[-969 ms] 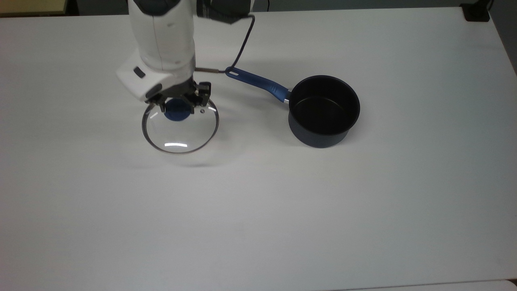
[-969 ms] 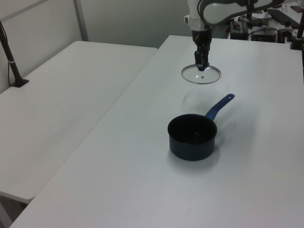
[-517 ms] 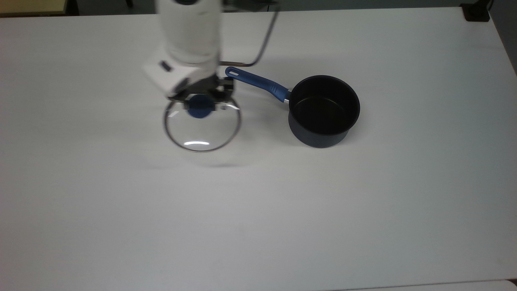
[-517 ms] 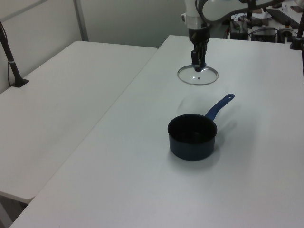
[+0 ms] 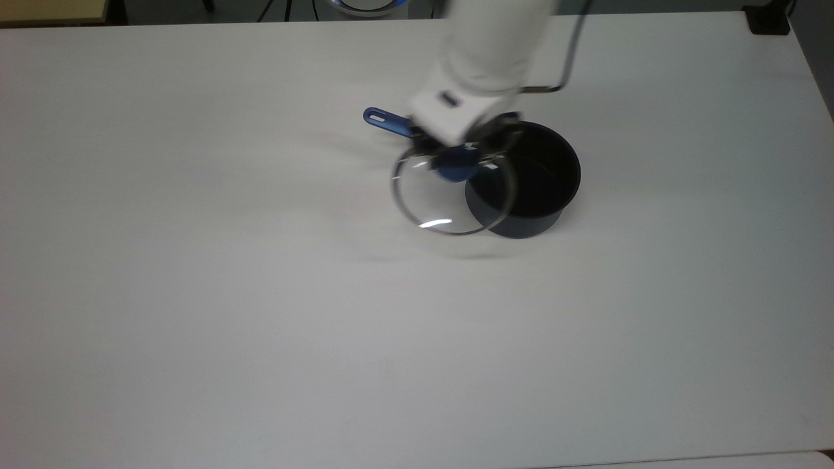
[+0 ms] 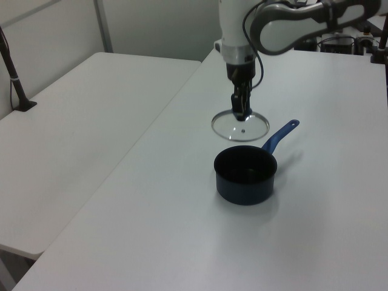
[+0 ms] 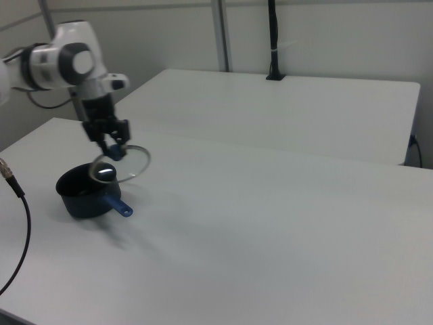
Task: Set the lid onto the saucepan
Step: 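Carry the glass lid over the black saucepan's rim, then lower the lid onto the saucepan and open the gripper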
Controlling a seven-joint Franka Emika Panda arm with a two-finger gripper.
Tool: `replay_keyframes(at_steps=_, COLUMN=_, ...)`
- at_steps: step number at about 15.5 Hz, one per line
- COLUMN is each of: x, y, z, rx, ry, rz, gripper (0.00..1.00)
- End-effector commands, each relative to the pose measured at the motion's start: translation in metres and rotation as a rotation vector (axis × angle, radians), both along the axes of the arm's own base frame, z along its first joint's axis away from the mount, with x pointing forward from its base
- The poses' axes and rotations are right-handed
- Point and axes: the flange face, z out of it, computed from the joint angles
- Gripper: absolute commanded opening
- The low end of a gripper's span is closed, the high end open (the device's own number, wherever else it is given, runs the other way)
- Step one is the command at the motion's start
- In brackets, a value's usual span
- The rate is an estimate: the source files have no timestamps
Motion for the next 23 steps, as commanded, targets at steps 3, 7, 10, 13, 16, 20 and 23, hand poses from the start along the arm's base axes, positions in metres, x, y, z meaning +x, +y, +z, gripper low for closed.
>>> replay_keyframes(at_steps=3, x=-0.034, y=0.084, z=0.005, rx=-0.009, ry=-0.006, rz=0.025, gripper=0.39)
replay_keyframes(at_steps=7, x=-0.033, y=0.095, z=-0.022, rx=-0.026, ry=0.024, rz=0.033, gripper=0.39)
replay_keyframes(at_steps=10, x=-0.037, y=0.108, z=-0.038, rx=-0.042, ry=0.043, rz=0.055, gripper=0.40)
replay_keyframes(at_steps=13, x=-0.040, y=0.117, z=-0.048, rx=-0.050, ry=0.056, rz=0.069, gripper=0.40)
replay_keyframes(at_steps=16, x=-0.041, y=0.118, z=-0.047, rx=-0.049, ry=0.058, rz=0.073, gripper=0.40)
replay_keyframes(at_steps=20, x=-0.040, y=0.112, z=-0.043, rx=-0.043, ry=0.062, rz=0.069, gripper=0.40)
replay_keyframes(at_steps=23, x=-0.043, y=0.109, z=-0.038, rx=-0.044, ry=0.083, rz=0.079, gripper=0.40)
